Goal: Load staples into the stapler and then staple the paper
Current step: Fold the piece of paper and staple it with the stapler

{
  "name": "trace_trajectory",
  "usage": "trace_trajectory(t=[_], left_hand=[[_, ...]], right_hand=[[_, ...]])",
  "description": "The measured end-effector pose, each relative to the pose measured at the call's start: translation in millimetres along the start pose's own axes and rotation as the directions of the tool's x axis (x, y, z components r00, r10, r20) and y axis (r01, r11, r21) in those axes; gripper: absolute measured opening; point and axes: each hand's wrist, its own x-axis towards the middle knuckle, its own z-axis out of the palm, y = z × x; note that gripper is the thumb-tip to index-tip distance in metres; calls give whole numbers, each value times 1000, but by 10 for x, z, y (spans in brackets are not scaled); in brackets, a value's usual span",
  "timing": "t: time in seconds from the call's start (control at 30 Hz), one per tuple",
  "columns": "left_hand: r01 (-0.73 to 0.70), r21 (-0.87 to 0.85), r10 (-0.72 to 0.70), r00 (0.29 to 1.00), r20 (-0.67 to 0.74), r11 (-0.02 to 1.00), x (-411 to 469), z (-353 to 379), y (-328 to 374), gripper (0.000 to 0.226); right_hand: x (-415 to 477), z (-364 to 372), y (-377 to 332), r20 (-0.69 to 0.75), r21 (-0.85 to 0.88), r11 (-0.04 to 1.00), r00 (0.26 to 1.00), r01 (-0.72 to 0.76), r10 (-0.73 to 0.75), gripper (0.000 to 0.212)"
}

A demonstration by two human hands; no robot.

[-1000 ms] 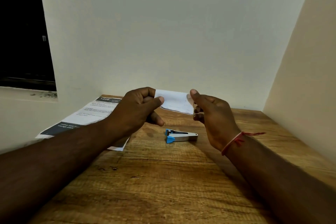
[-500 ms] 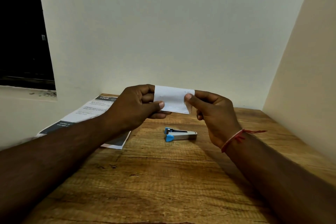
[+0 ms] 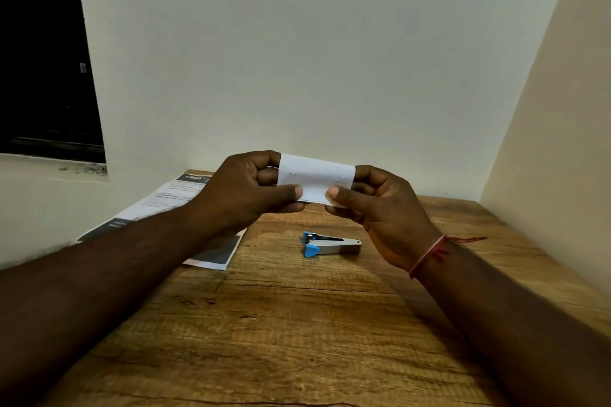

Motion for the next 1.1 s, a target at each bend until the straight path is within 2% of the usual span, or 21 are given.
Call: trace_trajectory(t=[0.13, 0.27, 0.37, 0.53, 0.77, 0.87, 0.97, 1.1], left_hand=[[45, -17, -45, 998, 35, 999, 23, -44, 27, 40], [101, 0, -100, 991, 88, 995, 34, -95, 55, 38], [119, 7, -119, 985, 124, 993, 36, -140, 83, 41], [134, -17, -128, 973, 190, 991, 31, -168, 103, 43], [149, -47, -132, 957, 260, 988, 34, -208, 153, 43], [121, -35, -104, 944, 312, 992, 18, -205, 144, 57], [36, 71, -56, 954, 295, 997, -3, -177, 134, 60], [-20, 110, -6, 973, 232, 994, -39, -112, 113, 51]], right_hand=[[-18, -1, -3, 91, 42, 997, 994, -59, 55, 30], [-22, -15, -25, 123, 66, 987, 983, -143, 134, 30], [-27, -9, -40, 142, 92, 977, 974, -191, 177, 53], [-40, 2, -66, 144, 190, 958, 971, -214, 189, 63], [-42, -2, -130, 146, 292, 913, 956, -286, 253, 58], [-33, -17, -163, 111, 341, 897, 960, -279, 257, 43], [-40, -17, -189, 117, 373, 879, 955, -298, 274, 29], [-36, -10, -166, 124, 419, 838, 937, -349, 328, 46]])
